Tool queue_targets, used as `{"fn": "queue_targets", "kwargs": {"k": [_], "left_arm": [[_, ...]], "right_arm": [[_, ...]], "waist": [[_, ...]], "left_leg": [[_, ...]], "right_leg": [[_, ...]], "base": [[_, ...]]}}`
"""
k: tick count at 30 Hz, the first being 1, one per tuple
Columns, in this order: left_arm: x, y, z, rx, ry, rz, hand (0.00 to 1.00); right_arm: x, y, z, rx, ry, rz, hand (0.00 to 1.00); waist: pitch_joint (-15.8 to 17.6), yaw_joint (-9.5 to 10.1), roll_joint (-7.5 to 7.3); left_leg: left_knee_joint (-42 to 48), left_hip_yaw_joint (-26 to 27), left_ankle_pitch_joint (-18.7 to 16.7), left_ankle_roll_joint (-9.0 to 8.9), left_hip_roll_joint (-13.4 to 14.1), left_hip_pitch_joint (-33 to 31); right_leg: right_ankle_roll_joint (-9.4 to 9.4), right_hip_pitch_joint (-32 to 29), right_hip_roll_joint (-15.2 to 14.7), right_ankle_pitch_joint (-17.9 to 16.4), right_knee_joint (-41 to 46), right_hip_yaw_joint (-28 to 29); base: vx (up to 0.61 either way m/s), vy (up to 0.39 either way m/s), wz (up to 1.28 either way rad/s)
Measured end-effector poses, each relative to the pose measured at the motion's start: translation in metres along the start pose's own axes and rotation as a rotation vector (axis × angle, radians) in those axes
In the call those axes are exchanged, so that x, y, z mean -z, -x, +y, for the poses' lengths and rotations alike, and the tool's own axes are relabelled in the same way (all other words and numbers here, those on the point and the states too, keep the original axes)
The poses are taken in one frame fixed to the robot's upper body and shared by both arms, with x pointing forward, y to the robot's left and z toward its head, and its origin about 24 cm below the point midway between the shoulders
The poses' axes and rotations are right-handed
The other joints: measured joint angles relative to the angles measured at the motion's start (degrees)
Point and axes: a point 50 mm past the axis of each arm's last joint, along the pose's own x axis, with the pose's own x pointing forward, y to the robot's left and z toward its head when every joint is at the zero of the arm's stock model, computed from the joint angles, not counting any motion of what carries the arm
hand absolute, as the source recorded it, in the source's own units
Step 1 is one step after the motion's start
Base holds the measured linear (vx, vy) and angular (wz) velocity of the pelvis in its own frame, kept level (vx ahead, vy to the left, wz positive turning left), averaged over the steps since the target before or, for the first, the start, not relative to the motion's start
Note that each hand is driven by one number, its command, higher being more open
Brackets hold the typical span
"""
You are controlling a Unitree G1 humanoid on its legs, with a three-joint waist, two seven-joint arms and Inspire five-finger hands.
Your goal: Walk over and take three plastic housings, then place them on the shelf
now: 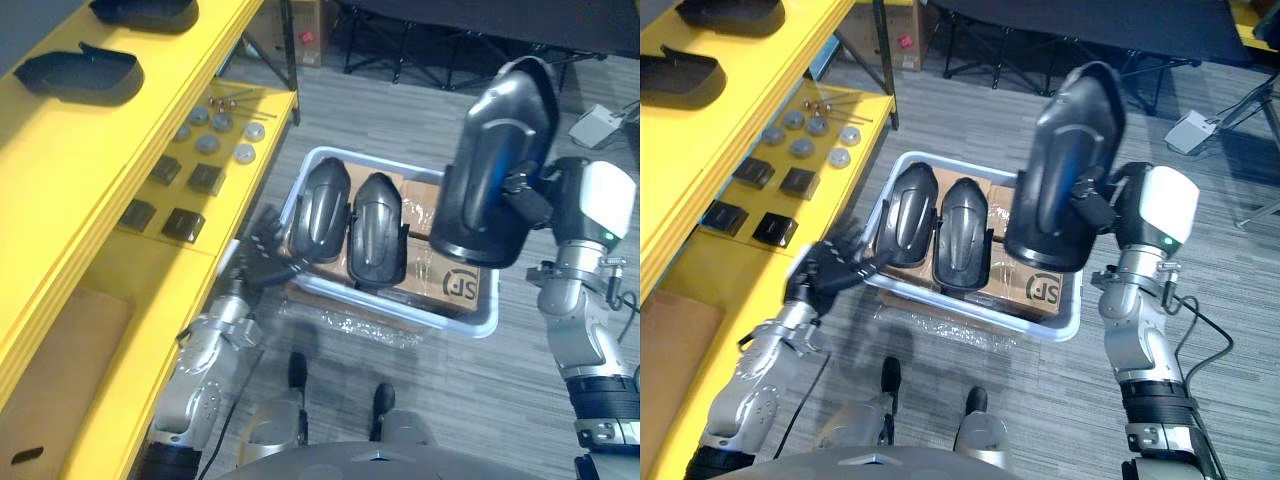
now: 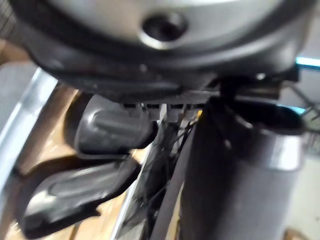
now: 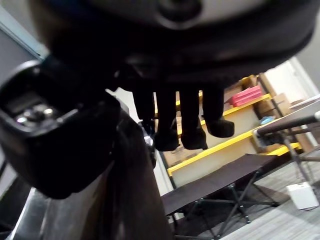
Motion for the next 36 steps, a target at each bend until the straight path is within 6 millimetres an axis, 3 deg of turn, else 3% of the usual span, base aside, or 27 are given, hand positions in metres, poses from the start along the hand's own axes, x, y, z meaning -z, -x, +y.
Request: {"fn": "queue_targets", "kwargs": {"k": [4,13,21,30,31,36], "left_arm": [[0.017,-0.013,-0.008,0.059,0.099,0.128,1.0],[0.028,-0.022,-0.026,0.103,0.174,0.193,1.0],[0.023,-0.029,-0.037,0.131,0.201,0.171,1.0],[0.025,-0.029,-0.04,0.126,0.216,0.183,1.0],[0.025,-0.029,-0.04,0.117,0.207,0.184,0.0],[0.028,-0.029,-0.036,0.053,0.108,0.207,0.0]], "right_arm": [[-0.016,0.004,0.015,-0.077,-0.031,-0.082,0.0],[-0.038,0.031,0.062,-0.221,-0.158,-0.062,0.0],[-0.055,0.077,0.108,-0.433,-0.23,-0.043,0.0],[-0.059,0.092,0.119,-0.476,-0.244,-0.03,0.0],[-0.061,0.094,0.12,-0.486,-0.25,-0.034,0.0],[-0.07,0.1,0.124,-0.501,-0.266,-0.06,0.0]], "waist": [[-1.4,-0.34,0.18],[-3.3,-0.36,0.28],[-3.9,-0.12,-0.25],[-5.1,0.21,-1.33],[-5.2,0.21,-1.48],[-5.3,0.33,-1.56]], "left_leg": [[-0.1,0.9,0.0,0.03,0.4,0.0],[-0.3,1.5,0.2,-0.03,1.1,0.1],[-0.3,1.3,0.2,-0.07,1.1,-0.2],[-0.2,0.5,0.2,-0.09,1.0,-0.1],[-0.1,0.4,0.2,-0.09,1.0,-0.1],[-0.1,0.3,0.2,-0.11,1.0,-0.2]], "right_leg": [[-0.07,0.4,0.4,1.4,-2.0,0.8],[-0.56,1.1,1.0,2.7,-3.9,1.4],[-0.51,1.2,1.0,2.7,-4.1,1.2],[-0.44,2.0,1.0,3.0,-4.9,0.2],[-0.44,2.0,1.0,3.0,-5.0,0.1],[-0.45,2.1,1.1,3.1,-5.0,0.1]], "base": [[-0.01,0.002,-0.11],[-0.01,-0.003,-0.04],[-0.01,0.001,0.0],[0.0,0.002,0.05],[-0.01,0.001,0.04],[0.0,0.0,0.0]]}}
